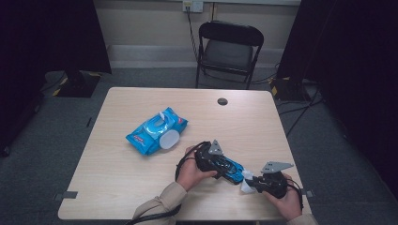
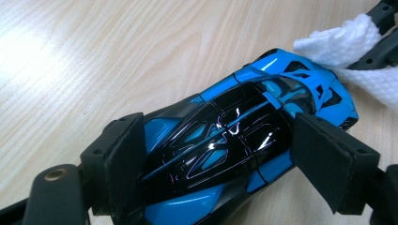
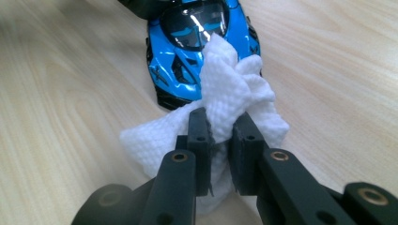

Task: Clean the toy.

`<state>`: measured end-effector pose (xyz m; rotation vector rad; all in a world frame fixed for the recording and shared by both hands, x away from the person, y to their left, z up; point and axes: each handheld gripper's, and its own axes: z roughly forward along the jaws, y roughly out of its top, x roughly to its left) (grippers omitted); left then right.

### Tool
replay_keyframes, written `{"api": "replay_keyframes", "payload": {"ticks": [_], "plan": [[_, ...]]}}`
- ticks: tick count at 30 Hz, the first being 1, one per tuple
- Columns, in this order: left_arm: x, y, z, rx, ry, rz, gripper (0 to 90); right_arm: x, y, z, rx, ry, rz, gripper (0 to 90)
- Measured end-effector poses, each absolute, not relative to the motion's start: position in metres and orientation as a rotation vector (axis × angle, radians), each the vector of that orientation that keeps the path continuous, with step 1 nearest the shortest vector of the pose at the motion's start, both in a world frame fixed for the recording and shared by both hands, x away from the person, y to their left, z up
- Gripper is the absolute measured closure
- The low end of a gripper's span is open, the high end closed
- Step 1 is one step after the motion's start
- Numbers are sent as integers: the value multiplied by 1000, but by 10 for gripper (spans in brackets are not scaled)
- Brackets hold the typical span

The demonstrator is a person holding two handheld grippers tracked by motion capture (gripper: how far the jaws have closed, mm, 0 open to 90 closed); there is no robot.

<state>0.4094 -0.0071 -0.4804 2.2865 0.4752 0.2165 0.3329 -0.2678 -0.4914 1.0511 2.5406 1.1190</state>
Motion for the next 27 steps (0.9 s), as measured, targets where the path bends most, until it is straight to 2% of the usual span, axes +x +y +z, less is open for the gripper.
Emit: {"api": "replay_keyframes", "payload": {"ticks": [22, 27], "plan": [[409, -7, -481, 2278, 481, 218, 187, 322, -244, -492, 918, 2677, 1213, 811], [409, -8, -481, 2281, 476, 219, 186, 324, -244, -477, 907, 2627, 1332, 811]]}}
